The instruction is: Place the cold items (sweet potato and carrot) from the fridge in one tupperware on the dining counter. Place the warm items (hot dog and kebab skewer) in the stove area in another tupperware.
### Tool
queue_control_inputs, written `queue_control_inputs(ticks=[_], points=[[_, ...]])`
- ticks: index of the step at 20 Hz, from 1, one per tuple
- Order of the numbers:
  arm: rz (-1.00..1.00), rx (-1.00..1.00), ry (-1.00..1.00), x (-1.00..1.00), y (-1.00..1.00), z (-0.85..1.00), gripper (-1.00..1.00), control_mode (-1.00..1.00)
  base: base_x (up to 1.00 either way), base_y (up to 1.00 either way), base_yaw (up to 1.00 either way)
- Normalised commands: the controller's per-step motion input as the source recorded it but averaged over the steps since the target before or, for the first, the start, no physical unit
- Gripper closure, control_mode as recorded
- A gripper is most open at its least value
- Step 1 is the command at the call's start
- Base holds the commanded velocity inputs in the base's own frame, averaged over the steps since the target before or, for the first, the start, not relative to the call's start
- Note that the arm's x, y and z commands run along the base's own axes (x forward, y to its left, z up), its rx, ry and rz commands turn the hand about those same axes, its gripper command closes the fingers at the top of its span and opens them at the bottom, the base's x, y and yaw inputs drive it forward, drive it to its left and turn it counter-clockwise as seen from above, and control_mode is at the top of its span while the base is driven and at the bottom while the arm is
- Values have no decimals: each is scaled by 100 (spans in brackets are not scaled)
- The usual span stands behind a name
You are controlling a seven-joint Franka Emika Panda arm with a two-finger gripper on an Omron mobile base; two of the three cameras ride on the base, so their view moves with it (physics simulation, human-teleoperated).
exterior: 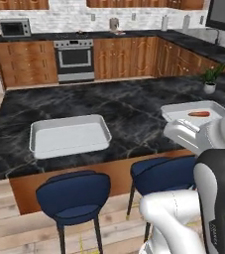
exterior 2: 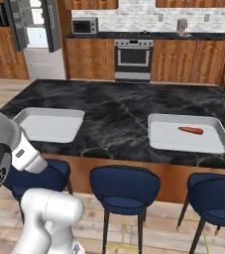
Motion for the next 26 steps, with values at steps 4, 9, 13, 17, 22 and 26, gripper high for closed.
queue_control_inputs(ticks=[4, 9, 13, 17, 22, 26], points=[[0, 0, 0, 0, 0, 0, -100, 100, 0, 100, 10], [0, 0, 0, 0, 0, 0, -100, 100, 0, 100, 3], [0, 0, 0, 0, 0, 0, -100, 100, 13, 100, 0], [0, 0, 0, 0, 0, 0, -100, 100, 27, 100, 0], [0, 0, 0, 0, 0, 0, -100, 100, 44, 100, 0], [0, 0, 0, 0, 0, 0, -100, 100, 64, 100, -1]])
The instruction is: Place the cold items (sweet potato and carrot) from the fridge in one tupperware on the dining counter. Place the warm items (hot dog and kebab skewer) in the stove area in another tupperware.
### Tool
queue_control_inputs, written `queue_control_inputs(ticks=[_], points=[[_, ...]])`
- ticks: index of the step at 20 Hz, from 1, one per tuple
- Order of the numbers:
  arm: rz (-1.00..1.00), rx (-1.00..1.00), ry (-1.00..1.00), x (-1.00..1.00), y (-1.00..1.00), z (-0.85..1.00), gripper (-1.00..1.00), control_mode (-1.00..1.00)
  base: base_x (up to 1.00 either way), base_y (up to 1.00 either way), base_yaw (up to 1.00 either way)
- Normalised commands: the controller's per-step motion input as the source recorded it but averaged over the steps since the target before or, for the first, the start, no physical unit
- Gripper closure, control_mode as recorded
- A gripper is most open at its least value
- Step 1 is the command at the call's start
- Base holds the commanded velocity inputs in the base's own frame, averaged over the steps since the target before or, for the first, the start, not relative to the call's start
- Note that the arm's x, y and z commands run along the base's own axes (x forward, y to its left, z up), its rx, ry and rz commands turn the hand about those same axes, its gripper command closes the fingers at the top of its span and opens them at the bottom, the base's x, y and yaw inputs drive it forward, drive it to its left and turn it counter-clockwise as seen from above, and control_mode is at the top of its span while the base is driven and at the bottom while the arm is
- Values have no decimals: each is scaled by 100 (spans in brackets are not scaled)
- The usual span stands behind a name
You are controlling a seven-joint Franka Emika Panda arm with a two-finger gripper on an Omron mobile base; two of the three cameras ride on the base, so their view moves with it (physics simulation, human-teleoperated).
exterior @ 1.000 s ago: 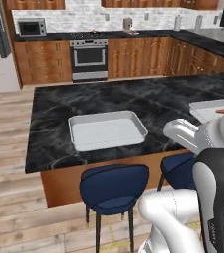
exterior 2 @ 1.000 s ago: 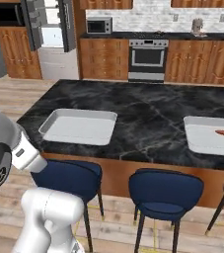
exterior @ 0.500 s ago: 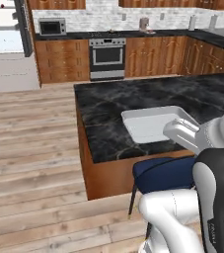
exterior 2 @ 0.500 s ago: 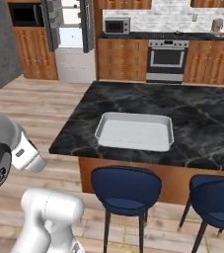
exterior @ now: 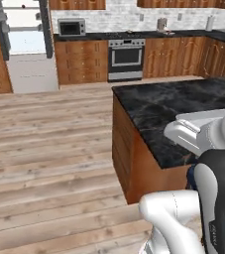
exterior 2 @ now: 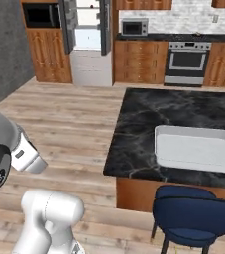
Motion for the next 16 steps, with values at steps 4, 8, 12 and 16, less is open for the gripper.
queue_control_inputs(ticks=[4, 8, 12, 16], points=[[0, 0, 0, 0, 0, 0, -100, 100, 85, 100, -2], [0, 0, 0, 0, 0, 0, -100, 100, 99, 100, -5], [0, 0, 0, 0, 0, 0, -100, 100, 100, 100, -5], [0, 0, 0, 0, 0, 0, -100, 100, 100, 100, -8]])
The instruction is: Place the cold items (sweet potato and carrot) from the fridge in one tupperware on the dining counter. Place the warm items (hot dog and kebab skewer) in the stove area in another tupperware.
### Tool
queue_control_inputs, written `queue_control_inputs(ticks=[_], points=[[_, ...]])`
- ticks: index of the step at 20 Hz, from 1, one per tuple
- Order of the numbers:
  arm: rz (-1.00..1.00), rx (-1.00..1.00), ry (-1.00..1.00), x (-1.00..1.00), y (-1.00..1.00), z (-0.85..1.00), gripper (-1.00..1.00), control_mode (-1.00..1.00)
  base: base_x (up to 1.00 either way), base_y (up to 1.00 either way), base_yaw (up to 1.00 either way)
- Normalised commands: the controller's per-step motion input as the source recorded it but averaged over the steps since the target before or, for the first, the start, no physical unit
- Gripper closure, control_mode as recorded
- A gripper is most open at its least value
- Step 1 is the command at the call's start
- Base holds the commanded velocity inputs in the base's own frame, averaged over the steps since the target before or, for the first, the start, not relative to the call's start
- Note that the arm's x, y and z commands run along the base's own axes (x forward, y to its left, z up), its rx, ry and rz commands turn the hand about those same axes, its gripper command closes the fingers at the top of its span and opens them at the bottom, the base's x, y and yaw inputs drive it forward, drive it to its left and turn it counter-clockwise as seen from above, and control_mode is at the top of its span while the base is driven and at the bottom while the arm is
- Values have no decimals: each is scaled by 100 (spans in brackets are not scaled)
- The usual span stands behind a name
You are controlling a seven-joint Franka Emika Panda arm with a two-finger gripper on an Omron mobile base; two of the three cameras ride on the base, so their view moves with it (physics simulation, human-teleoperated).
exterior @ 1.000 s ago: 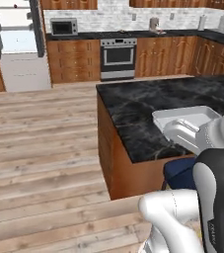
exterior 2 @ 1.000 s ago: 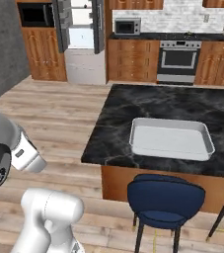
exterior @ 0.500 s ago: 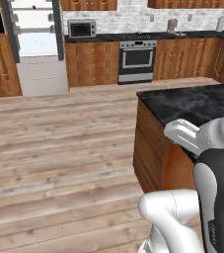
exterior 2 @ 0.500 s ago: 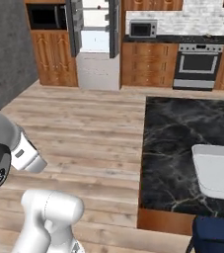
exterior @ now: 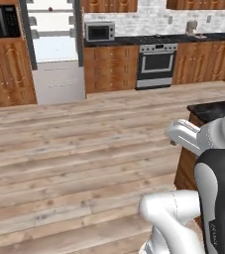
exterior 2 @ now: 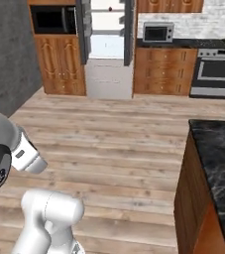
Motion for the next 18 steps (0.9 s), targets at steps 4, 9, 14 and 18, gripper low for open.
queue_control_inputs(ticks=[4, 9, 14, 18], points=[[0, 0, 0, 0, 0, 0, -100, 100, 100, 98, -8], [0, 0, 0, 0, 0, 0, -100, 100, 100, 85, -8], [0, 0, 0, 0, 0, 0, -100, 100, 100, 34, -7], [0, 0, 0, 0, 0, 0, -100, 100, 100, 1, -5]])
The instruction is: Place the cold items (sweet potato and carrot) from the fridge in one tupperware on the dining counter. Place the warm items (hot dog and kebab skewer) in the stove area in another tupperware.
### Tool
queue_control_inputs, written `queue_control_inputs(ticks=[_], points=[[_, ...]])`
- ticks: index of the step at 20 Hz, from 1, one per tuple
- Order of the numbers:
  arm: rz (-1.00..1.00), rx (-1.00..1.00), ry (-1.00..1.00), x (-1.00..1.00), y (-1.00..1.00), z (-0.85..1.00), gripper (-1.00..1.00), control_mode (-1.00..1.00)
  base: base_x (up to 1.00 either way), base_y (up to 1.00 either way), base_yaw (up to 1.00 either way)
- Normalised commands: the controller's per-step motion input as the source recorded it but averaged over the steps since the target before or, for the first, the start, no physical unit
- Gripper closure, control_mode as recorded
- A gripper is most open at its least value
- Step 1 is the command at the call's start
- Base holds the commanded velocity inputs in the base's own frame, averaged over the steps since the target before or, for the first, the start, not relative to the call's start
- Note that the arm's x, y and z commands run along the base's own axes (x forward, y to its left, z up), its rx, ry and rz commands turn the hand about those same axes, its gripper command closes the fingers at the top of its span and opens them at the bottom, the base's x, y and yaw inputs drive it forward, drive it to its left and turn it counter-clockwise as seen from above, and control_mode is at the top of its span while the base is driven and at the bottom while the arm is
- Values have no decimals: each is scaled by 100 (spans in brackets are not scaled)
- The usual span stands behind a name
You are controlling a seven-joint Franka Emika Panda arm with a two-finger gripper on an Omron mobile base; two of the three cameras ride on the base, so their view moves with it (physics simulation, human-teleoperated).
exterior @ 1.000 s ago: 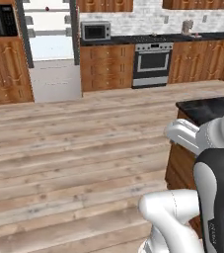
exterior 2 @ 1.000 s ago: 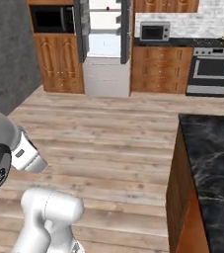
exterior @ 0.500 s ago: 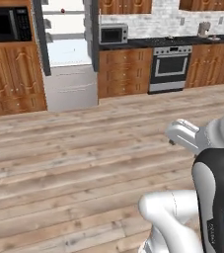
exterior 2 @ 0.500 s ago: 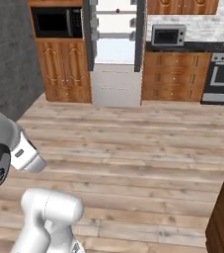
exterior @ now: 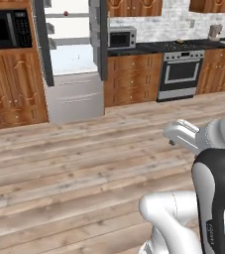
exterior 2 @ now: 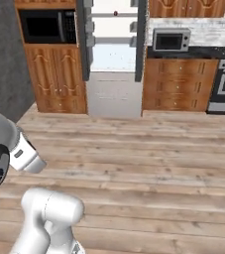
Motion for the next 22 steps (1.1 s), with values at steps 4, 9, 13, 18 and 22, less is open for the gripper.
queue_control_inputs(ticks=[4, 9, 13, 18, 22], points=[[0, 0, 0, 0, 0, 0, -100, 100, 100, 1, -1], [0, 0, 0, 0, 0, 0, -100, 100, 100, 0, 0], [0, 0, 0, 0, 0, 0, -100, 100, 100, -7, 0], [0, 0, 0, 0, 0, 0, -100, 100, 100, -14, 0], [0, 0, 0, 0, 0, 0, -100, 100, 99, -17, 0]])
